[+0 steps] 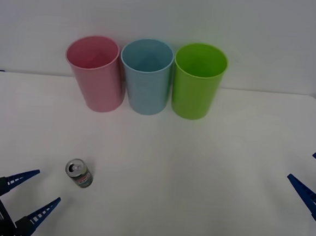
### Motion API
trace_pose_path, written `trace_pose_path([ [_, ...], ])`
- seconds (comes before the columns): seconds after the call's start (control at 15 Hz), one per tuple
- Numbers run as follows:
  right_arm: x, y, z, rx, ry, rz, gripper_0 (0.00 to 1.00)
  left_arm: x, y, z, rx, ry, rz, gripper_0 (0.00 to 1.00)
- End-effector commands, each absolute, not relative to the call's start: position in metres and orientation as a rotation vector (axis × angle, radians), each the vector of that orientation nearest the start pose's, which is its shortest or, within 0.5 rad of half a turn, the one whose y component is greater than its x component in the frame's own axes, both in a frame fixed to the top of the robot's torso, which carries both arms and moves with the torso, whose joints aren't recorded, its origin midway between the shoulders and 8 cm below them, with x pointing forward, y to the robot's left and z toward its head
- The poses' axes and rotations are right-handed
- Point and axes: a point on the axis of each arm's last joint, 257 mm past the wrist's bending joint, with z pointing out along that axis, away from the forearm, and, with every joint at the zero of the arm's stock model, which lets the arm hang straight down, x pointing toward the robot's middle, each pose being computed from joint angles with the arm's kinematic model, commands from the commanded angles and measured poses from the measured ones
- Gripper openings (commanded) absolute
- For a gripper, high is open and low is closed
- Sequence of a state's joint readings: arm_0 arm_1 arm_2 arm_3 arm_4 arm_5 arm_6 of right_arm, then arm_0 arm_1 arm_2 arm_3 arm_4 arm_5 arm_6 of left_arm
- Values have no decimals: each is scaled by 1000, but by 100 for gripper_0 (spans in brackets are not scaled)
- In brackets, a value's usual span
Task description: Grasp the object on the table and drop it into the matching bin: aluminum can to the light blue bin, PET bottle to the pink bin.
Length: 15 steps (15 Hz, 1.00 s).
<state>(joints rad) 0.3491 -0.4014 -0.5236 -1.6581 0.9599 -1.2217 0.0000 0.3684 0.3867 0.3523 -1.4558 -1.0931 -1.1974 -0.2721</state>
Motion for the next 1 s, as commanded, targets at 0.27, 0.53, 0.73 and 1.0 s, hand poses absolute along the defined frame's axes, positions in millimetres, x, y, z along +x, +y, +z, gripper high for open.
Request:
trace_pose_path([
  [0.27,342,-330,-169,-465,1441,567,100,341,277,-311,631,1576,-503,100],
  [0.53,342,-330,-169,-465,1441,567,100,351,259,-317,638,1551,-477,100],
  [0.73,342,-330,-169,-465,1441,567,100,361,255,-318,653,1551,-450,100],
  [1.0,342,-330,-169,-465,1441,567,100,374,252,-324,673,1563,-429,100],
])
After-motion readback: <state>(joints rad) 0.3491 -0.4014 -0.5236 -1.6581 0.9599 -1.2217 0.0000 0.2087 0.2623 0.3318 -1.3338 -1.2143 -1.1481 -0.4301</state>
